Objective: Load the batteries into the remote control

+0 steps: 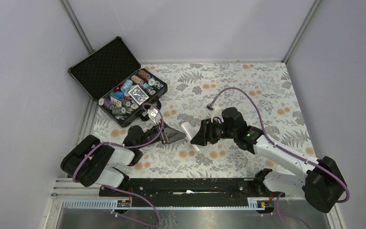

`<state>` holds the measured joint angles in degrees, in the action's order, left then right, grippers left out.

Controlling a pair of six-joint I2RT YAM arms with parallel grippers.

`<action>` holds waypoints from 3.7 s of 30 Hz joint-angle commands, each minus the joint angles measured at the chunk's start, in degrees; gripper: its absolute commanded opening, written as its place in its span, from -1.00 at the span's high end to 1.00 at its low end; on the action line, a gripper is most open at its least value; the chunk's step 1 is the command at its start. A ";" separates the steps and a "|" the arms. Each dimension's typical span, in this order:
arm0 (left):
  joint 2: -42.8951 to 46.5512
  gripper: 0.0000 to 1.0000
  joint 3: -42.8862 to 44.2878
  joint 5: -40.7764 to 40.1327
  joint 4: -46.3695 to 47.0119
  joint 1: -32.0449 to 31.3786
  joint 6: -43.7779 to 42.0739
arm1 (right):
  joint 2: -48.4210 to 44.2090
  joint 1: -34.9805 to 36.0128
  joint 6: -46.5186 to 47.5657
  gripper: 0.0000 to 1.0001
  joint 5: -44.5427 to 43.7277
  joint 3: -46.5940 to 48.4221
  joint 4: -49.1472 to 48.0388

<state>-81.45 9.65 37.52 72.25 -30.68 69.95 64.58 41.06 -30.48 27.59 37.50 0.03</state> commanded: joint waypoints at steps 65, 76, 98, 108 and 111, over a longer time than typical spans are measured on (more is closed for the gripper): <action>12.27 1.00 9.93 -1.03 -27.09 -1.57 -9.46 | -13.09 -1.52 -0.71 -0.76 -4.70 -6.43 -3.57; 13.13 1.00 25.79 -19.11 -70.68 -6.37 -24.47 | -13.71 -1.51 3.97 -0.73 -20.30 -1.09 10.49; -8.53 0.53 41.14 -30.67 -84.05 -13.04 -26.45 | -7.63 -1.51 5.22 -0.75 -26.72 -2.10 10.11; -9.86 -0.12 39.56 -28.42 -80.61 -13.13 -25.42 | -7.38 -1.51 7.24 -0.99 -25.36 -2.69 9.10; -9.01 -0.41 38.99 -28.39 -79.97 -13.16 -25.52 | -8.02 -1.55 7.62 -0.99 -25.58 -2.70 9.08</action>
<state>-91.24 48.99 8.84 -11.53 -43.57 44.51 57.30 39.68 -24.43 2.50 34.00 10.87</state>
